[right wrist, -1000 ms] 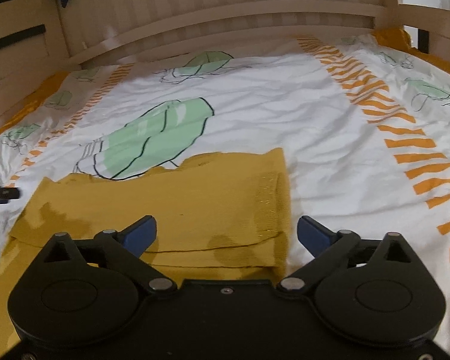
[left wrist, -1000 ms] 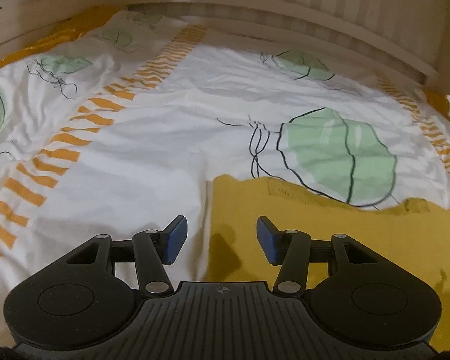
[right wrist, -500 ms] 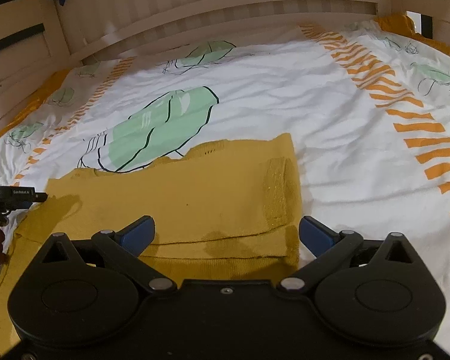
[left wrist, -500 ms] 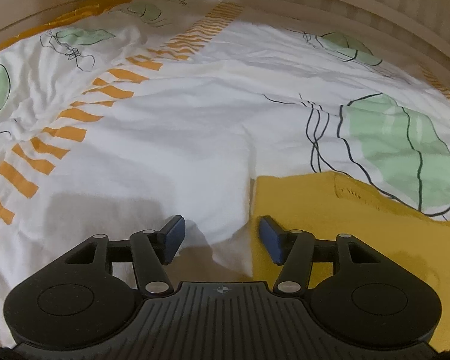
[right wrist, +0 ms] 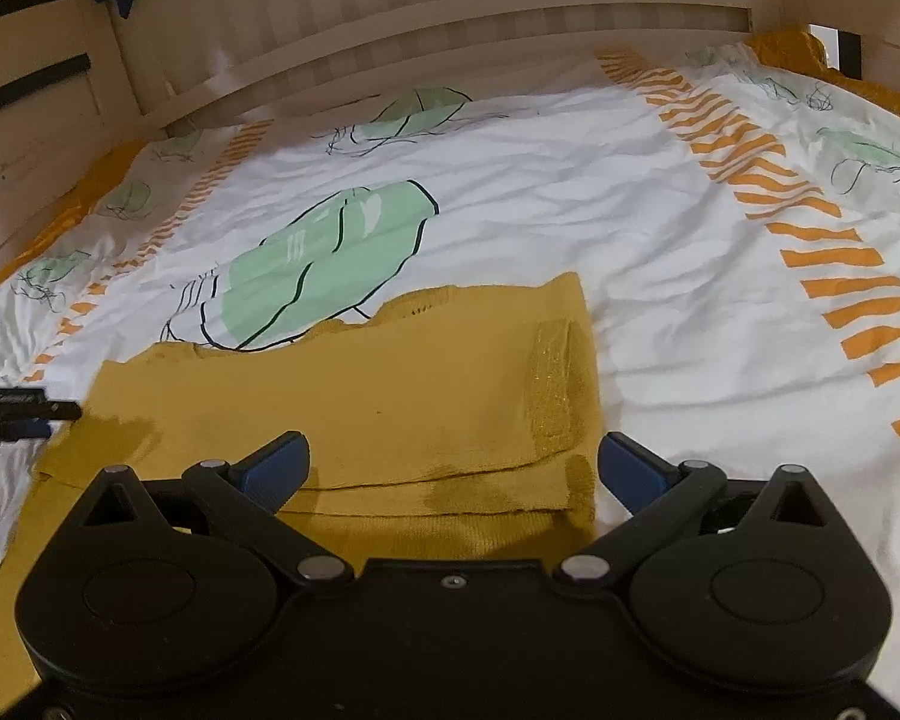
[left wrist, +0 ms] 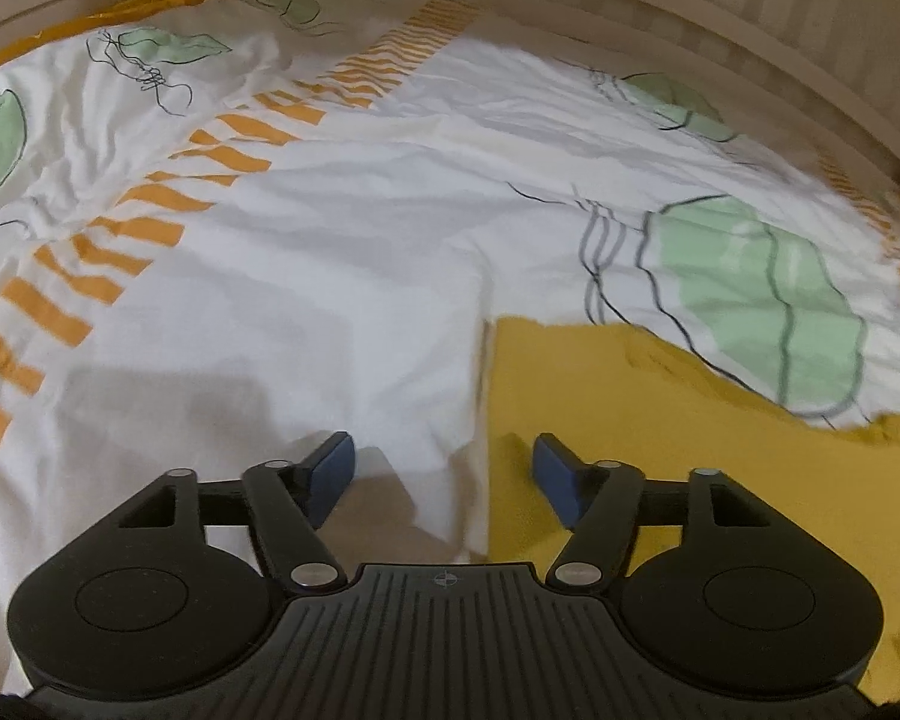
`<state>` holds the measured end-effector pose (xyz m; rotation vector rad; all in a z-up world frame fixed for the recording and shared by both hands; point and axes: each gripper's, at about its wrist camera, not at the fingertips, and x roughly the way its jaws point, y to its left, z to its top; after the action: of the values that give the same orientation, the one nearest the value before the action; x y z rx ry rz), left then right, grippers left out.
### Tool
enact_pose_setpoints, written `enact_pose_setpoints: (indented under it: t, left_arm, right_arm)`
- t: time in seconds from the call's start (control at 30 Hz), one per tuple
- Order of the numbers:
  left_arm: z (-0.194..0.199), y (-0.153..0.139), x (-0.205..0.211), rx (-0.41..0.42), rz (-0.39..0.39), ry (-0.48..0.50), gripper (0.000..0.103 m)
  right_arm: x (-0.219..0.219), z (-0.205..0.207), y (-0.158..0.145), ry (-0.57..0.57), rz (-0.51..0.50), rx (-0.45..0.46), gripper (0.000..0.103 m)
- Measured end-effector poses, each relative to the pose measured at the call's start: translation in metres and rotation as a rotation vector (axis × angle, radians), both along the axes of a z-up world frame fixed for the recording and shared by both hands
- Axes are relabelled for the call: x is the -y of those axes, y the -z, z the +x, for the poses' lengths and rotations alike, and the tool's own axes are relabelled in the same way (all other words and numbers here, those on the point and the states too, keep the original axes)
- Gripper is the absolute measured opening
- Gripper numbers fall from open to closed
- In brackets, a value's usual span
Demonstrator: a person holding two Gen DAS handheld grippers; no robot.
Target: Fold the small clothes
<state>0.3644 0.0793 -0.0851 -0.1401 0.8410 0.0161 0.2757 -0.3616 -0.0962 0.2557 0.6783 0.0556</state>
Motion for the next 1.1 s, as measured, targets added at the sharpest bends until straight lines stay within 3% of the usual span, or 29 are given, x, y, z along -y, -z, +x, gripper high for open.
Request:
enact_pose_setpoints:
  t: [0.3,0.57,1.1]
  left_arm:
    - [-0.094,-0.035,0.004,0.074,0.001,0.067,0.069]
    - [-0.180,-0.063,0.009,0.109,0.016,0.128,0.069]
    - [-0.315,-0.079,0.025,0.150,0.027,0.233,0.069]
  right_arm:
    - [0.001,-0.028,-0.019,0.027,0.036,0.043,0.103]
    - [-0.010,-0.101,-0.027,0.062,0.082,0.042,0.103]
    - [-0.024,-0.234,-0.047,0.092,0.129,0.001,0.103]
